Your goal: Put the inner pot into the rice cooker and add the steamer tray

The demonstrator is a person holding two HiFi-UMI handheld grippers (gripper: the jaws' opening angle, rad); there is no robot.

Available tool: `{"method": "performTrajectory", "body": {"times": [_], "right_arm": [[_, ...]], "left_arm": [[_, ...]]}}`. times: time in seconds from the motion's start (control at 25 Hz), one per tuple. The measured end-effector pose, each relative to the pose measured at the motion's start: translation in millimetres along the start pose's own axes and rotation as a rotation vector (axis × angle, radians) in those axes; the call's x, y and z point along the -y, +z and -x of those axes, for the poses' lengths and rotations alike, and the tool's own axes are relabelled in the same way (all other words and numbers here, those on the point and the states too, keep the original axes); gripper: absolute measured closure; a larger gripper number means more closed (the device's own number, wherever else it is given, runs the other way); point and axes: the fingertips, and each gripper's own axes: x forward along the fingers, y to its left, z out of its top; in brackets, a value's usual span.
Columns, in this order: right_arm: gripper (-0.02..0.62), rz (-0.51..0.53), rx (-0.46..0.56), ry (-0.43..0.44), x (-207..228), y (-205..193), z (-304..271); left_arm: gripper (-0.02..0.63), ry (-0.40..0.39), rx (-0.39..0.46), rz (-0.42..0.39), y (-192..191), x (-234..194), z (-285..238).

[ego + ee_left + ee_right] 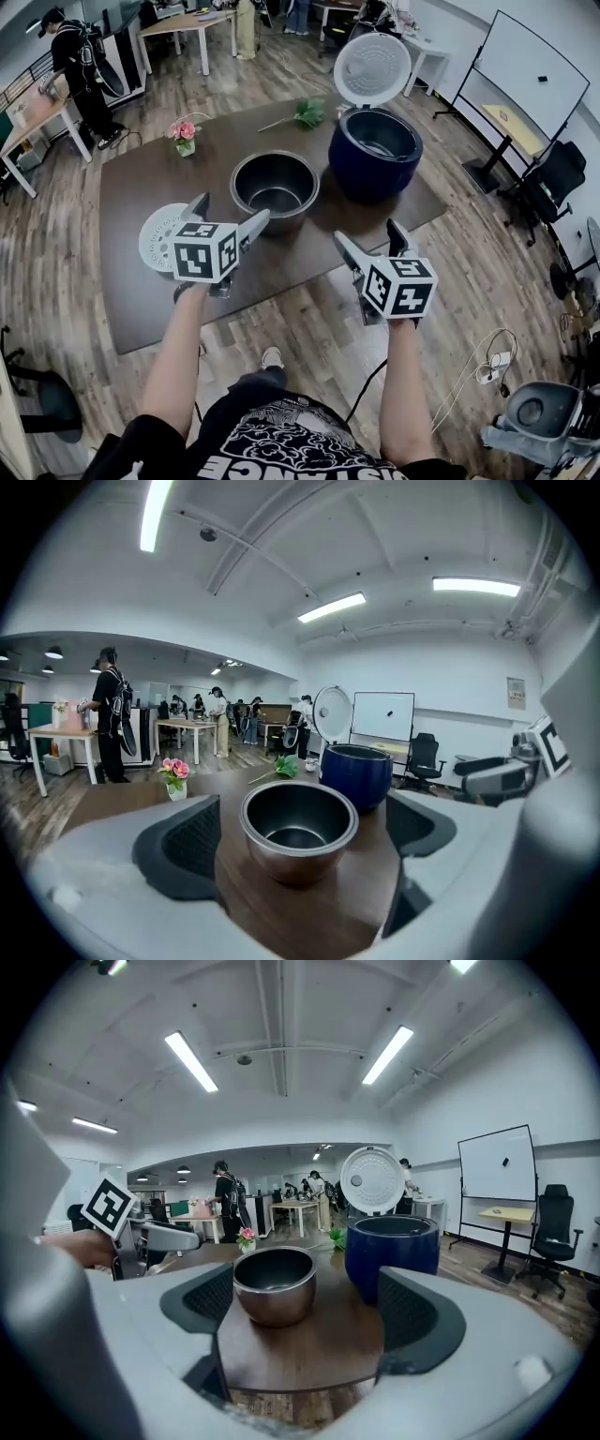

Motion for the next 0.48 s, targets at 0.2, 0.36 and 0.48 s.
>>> {"method": "performTrajectory", "body": {"times": [0.2,0.36,0.48], "right_arm": [[0.126,0.003,-0.017,0.023,-1.8,16.7,-52.4],[0.126,0.016,-0.028,0.051,-11.7,29.7,-90.4],[0.126,0.027,-0.038,0.065,-17.4,36.1,-115.0]], "left_arm": [[0.048,0.014,-0.012,0.015,9.5,-33.6,-29.6],[0.048,0.030,-0.018,0.034,15.5,-61.5,-47.4],[0.048,0.040,-0.018,0.048,18.5,-80.1,-58.0]]}}
